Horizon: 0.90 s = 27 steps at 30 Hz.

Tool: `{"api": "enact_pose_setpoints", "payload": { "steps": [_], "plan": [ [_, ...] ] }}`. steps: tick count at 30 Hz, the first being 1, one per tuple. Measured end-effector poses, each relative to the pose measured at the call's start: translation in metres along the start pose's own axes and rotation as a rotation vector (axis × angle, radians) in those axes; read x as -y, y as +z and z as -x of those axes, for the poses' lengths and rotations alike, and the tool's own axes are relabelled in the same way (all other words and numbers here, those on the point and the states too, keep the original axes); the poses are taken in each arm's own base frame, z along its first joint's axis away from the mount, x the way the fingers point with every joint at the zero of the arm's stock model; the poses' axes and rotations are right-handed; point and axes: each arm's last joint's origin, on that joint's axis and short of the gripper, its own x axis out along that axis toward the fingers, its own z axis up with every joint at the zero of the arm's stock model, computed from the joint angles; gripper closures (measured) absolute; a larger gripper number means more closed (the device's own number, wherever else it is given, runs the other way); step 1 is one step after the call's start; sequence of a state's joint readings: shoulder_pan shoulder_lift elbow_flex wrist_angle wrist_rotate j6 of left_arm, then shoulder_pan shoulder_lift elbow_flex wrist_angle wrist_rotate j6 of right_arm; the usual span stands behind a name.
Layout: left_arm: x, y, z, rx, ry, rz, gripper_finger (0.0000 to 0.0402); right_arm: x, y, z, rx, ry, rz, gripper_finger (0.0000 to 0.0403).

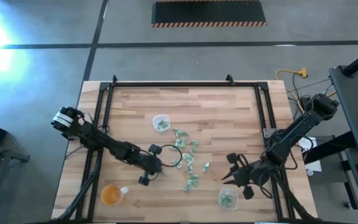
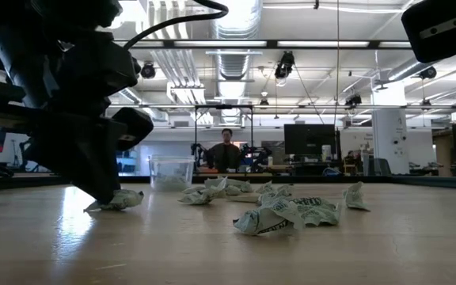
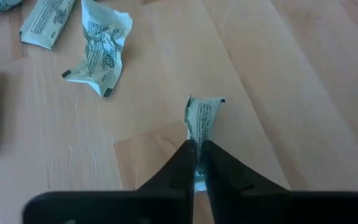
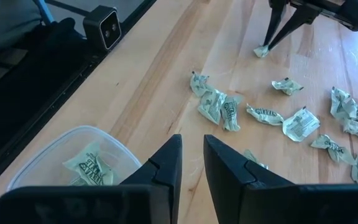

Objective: Pick and place Stevia / Truvia into bins
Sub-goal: Put the stevia packet into the top transparent container

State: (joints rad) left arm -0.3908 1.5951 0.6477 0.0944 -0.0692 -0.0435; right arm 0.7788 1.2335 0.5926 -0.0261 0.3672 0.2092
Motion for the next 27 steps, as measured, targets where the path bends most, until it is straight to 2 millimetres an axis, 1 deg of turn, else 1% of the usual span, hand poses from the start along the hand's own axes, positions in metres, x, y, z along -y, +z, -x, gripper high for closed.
{"api": "enact_pose_setpoints", "payload": {
  "steps": [5, 8, 11, 15, 21, 27],
  "plan": [
    [-0.001, 0.003, 0.003, 0.016, 0.030, -0.027, 0.0399, 0.000, 0.000, 0.000, 0.000, 0.000, 0.000, 0.0346],
    [-0.003, 0.008, 0.007, 0.040, 0.080, -0.052, 0.0401, 0.000, 0.000, 0.000, 0.000, 0.000, 0.000, 0.0346],
    [-0.005, 0.013, 0.013, 0.066, 0.159, -0.080, 0.0400, 0.000, 0.000, 0.000, 0.000, -0.001, 0.000, 0.0346],
    [-0.011, 0.018, 0.022, 0.084, 0.319, -0.108, 0.0400, 0.000, 0.000, 0.000, 0.000, 0.000, 0.000, 0.0346],
    [-0.023, 0.023, 0.037, 0.084, 0.520, -0.150, 0.0400, 0.000, 0.000, 0.000, -0.001, -0.001, 0.001, 0.0346],
    [-0.047, 0.027, 0.053, 0.095, 0.609, -0.139, 0.0400, 0.000, 0.000, 0.000, -0.001, -0.001, 0.001, 0.0346]
  ]
}}
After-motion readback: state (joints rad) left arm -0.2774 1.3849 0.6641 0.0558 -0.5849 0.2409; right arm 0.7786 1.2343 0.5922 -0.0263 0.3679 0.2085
